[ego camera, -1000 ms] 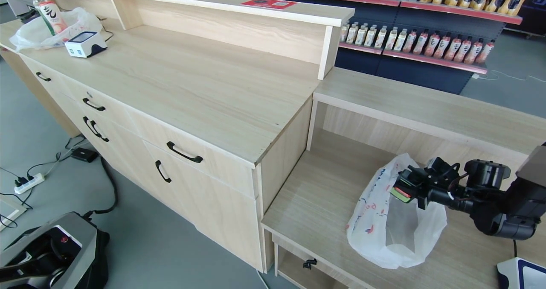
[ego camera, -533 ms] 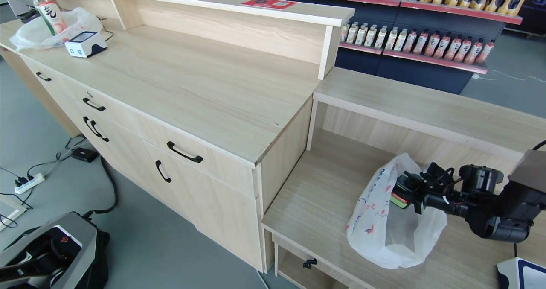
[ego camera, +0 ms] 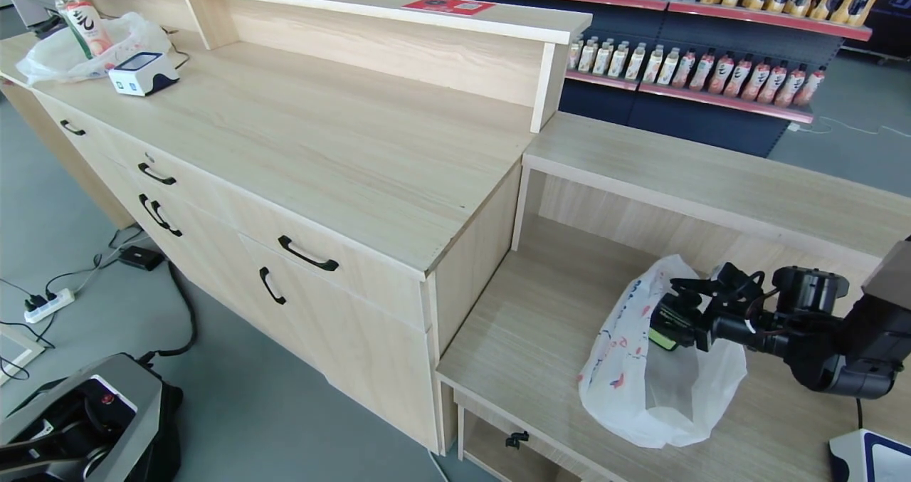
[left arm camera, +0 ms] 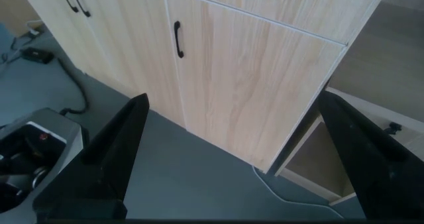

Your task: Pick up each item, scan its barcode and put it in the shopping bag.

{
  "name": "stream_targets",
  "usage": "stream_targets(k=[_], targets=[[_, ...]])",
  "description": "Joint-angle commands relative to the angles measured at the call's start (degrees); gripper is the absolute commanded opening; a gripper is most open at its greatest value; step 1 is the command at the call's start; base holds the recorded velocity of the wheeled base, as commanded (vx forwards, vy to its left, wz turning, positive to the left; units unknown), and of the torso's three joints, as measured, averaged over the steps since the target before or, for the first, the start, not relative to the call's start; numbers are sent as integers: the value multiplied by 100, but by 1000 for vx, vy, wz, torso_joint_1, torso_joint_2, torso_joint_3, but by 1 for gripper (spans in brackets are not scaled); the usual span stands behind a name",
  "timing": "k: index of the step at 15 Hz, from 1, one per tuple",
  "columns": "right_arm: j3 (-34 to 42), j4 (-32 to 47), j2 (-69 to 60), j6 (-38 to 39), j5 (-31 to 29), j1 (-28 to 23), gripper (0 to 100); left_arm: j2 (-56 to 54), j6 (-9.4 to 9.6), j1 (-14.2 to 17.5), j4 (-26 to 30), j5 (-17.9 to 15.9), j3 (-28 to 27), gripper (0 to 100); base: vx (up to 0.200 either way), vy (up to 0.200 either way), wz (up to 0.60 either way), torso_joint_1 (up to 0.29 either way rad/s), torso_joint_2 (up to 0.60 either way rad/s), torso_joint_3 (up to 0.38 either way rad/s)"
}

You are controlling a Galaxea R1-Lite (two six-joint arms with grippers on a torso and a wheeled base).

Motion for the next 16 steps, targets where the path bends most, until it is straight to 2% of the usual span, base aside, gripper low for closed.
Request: stream_targets(k=[1, 3, 4, 5, 7, 10, 13, 14, 16], targets=[[460, 757, -1687, -27, -81, 55, 100, 0, 2, 2, 0, -1, 0, 100, 0, 0, 0, 0, 0, 0], [1286, 1521, -3392, -36, -169, -86, 100, 0, 2, 2, 0, -1, 0, 100, 0, 0, 0, 0, 0, 0], [1532, 1706, -3849, -53, -169, -182, 100, 0, 2, 2, 0, -1, 0, 100, 0, 0, 0, 0, 0, 0], [1901, 2101, -4658, -343, -160, -437, 100, 0, 2, 2, 0, -1, 0, 100, 0, 0, 0, 0, 0, 0], [1945, 2681, -5335, -1082, -116, -885, 100, 0, 2, 2, 0, -1, 0, 100, 0, 0, 0, 0, 0, 0], [1875, 2681, -5818, -1125, 147, -929, 100, 0, 2, 2, 0, -1, 0, 100, 0, 0, -600, -2, 5, 7], [1866, 2690, -6213, -1108, 77, -938, 100, 0, 2, 2, 0, -1, 0, 100, 0, 0, -600, 5, 4, 5], [1866, 2681, -6293, -994, -37, -982, 100, 0, 2, 2, 0, -1, 0, 100, 0, 0, -600, 2, 2, 7], [1778, 2681, -6486, -352, -1048, -991, 100, 0, 2, 2, 9, -1, 0, 100, 0, 0, -600, 0, 2, 5]])
